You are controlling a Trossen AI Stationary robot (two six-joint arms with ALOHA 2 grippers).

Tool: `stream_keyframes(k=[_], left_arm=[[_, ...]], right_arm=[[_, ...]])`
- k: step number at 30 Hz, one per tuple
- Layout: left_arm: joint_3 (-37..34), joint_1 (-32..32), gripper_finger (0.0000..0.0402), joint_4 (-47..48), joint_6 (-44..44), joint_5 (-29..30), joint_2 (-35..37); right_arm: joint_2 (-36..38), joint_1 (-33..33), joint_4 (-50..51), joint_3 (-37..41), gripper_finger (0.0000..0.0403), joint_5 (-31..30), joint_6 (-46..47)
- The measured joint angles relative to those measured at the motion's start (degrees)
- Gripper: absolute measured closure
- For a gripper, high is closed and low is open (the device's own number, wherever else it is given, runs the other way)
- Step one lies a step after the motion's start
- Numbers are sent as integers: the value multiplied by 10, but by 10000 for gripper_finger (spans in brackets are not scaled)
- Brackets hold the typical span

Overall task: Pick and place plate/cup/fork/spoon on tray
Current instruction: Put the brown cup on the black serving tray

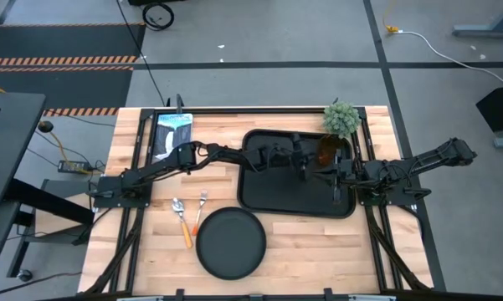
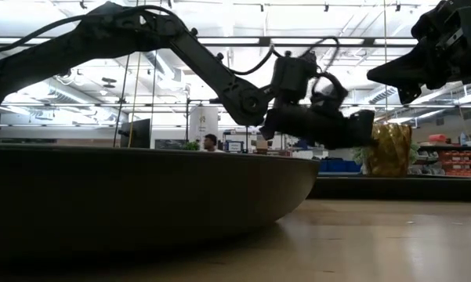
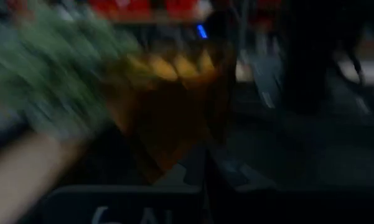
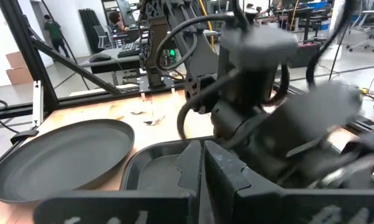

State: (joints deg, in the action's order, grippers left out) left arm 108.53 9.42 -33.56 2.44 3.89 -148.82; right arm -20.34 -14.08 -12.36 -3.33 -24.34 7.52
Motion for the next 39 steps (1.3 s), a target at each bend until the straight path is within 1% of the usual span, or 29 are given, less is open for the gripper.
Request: stream_keyframes(k=[2,4,11,15,19,26,29,32,36,39], left_arm=[[0,5,392,-33,-3,9,-3],[0,8,392,-35,-6,10,-4],[0,4,392,85,-17,8,-5],[0,0,392,97,-18,7,-5],[0,0,392,45,-18,8,-5],[0,14,392,-78,-3,10,-5],[0,18,392,-93,-3,10,-5],[0,18,392,-52,-3,5,-5],[0,15,392,64,-15,-1,1],[0,14,392,90,-23,-2,1]], right_arm=[[0,0,0,0,376,0,0],[0,0,0,0,376,0,0],[0,0,0,0,376,0,0],[0,0,0,0,376,0,0],[0,0,0,0,376,0,0],[0,0,0,0,376,0,0],[0,0,0,0,376,0,0],[0,0,0,0,376,0,0],[0,0,0,0,376,0,0],[0,0,0,0,376,0,0]])
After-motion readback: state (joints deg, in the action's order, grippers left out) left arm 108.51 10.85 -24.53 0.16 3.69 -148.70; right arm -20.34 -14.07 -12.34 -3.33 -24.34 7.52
